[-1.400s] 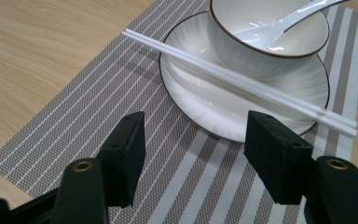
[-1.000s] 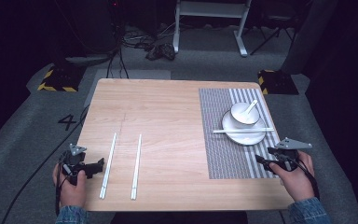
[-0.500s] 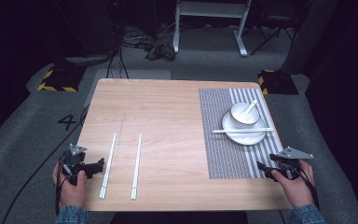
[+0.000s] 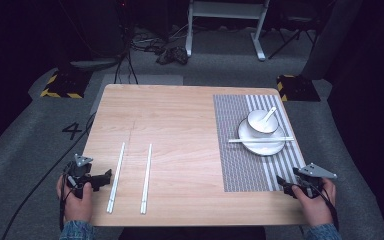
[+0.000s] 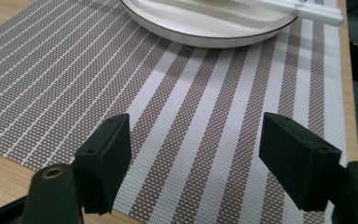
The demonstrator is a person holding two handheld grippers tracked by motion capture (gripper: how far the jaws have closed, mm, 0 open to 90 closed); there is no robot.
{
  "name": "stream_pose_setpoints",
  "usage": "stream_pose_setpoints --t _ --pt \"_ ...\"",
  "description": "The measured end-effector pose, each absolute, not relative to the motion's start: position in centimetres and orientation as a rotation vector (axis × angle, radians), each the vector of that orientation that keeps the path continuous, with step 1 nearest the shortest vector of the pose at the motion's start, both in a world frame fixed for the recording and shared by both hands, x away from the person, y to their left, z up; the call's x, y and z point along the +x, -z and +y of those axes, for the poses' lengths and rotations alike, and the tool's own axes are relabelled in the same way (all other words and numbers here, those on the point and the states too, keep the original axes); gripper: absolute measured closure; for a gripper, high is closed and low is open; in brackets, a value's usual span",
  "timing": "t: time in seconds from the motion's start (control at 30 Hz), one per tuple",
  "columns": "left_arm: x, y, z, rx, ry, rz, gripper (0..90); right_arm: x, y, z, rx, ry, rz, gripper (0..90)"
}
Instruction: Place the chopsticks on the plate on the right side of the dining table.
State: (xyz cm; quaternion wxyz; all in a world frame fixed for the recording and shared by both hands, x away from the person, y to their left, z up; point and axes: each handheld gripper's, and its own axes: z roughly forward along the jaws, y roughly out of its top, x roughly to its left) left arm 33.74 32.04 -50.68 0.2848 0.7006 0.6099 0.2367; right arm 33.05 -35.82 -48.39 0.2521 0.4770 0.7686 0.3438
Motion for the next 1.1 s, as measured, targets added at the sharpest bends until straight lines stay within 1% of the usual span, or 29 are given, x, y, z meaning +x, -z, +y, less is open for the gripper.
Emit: stream_pose_setpoints --t 0.47,0.67,0.8,0.93,1.1 --pt "33.7 50.7 32.0 1.874 -0.633 1.631 0.2 33.2 49.9 -34.9 1.327 -0.906 2.119 26.0" --pt "33.7 50.7 32.0 1.874 -0.633 1.631 0.2 33.3 50.3 -35.2 1.367 -0.947 2.110 23.2" --pt "33.7 50.7 32.0 1.874 -0.633 1.631 0.2 33.5 50.3 -35.4 1.324 -0.965 2.170 15.4" --pt "33.7 50.7 32.0 1.874 -0.633 1.631 0.2 33.6 50.4 -36.0 1.256 -0.987 2.233 15.2" --pt "33.7 50.7 32.0 1.874 -0.633 1.631 0.2 33.6 50.4 -36.0 1.247 -0.987 2.238 15.2"
